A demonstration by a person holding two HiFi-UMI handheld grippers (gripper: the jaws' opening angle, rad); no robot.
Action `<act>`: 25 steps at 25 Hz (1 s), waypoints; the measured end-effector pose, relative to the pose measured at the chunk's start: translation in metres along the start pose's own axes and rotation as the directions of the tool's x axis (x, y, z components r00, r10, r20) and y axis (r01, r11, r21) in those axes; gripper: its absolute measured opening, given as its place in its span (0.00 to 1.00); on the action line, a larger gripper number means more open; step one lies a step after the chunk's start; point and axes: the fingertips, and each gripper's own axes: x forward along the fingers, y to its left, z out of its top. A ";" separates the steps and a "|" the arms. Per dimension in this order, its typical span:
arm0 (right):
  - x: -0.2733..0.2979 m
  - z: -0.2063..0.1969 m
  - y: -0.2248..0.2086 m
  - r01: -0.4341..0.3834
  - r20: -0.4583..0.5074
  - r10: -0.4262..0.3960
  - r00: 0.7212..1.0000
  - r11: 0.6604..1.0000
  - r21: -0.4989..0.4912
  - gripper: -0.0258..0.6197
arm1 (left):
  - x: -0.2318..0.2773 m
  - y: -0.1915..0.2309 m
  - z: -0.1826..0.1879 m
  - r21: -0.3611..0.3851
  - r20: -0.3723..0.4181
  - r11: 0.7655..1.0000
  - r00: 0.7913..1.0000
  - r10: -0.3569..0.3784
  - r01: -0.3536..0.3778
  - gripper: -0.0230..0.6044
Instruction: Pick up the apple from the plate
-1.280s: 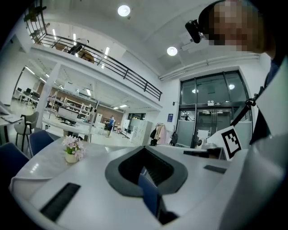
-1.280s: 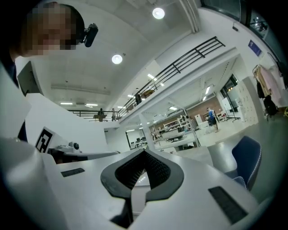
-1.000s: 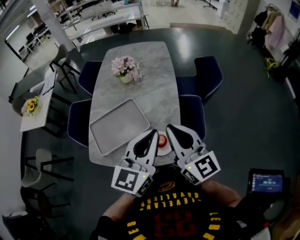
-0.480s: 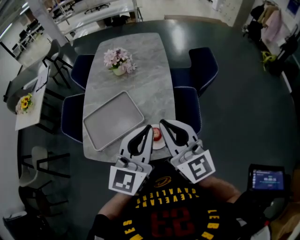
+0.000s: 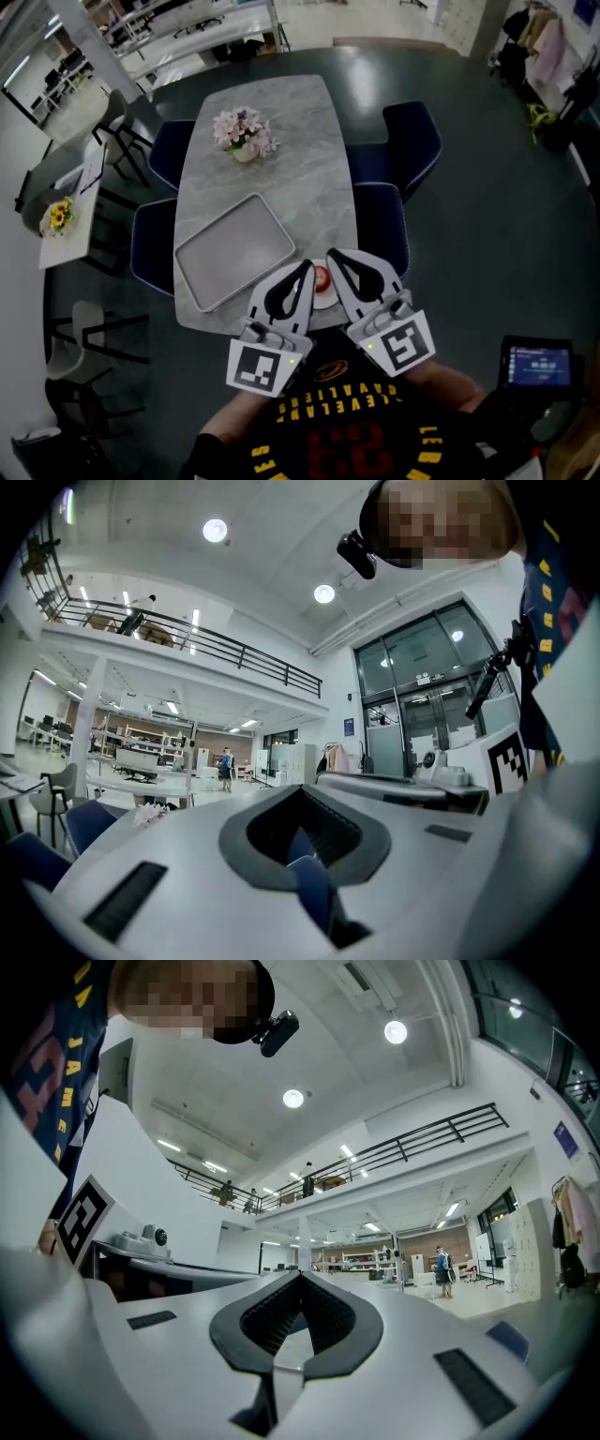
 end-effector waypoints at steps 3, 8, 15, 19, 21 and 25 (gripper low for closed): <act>0.002 0.000 0.000 -0.001 0.007 0.001 1.000 1.000 -0.001 0.05 | -0.001 0.001 0.002 0.012 0.001 1.000 1.000 -0.001 0.001 0.04; 0.002 0.002 0.002 -0.011 0.016 0.011 1.000 1.000 -0.003 0.05 | -0.002 0.000 0.002 0.019 0.002 1.000 1.000 0.000 0.000 0.04; 0.002 0.000 0.002 -0.019 -0.001 0.019 1.000 1.000 -0.005 0.05 | -0.002 0.000 0.003 0.021 0.000 1.000 1.000 0.004 -0.004 0.04; 0.001 0.000 0.003 -0.019 0.000 0.019 1.000 1.000 -0.005 0.05 | -0.002 0.000 0.002 0.015 -0.001 1.000 1.000 0.005 -0.005 0.04; 0.001 -0.001 0.003 -0.018 0.001 0.018 1.000 1.000 -0.003 0.05 | -0.003 0.000 0.001 0.014 -0.002 1.000 1.000 0.004 -0.004 0.04; 0.000 -0.001 0.003 -0.015 0.000 0.015 1.000 1.000 0.000 0.05 | -0.004 0.000 0.001 0.008 -0.002 1.000 1.000 0.006 -0.006 0.04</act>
